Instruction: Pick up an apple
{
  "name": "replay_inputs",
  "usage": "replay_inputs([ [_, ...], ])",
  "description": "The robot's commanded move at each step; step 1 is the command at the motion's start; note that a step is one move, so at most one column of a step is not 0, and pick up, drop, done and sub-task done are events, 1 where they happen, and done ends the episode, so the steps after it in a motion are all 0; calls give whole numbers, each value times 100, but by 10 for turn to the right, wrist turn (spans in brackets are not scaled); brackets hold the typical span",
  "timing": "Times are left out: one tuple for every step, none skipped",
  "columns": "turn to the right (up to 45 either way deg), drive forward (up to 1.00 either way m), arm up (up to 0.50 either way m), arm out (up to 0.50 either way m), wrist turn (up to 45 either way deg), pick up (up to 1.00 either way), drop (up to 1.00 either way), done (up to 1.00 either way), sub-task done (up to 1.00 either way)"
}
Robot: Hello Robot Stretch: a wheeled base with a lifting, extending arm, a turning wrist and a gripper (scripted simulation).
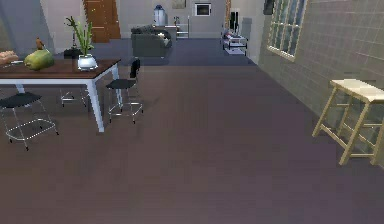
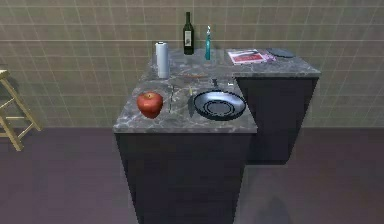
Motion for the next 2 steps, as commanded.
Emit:
replay_inputs([
  [0,0,38,0,0,0,0,0,0],
  [0,0,0,46,0,0,0,0,0],
])
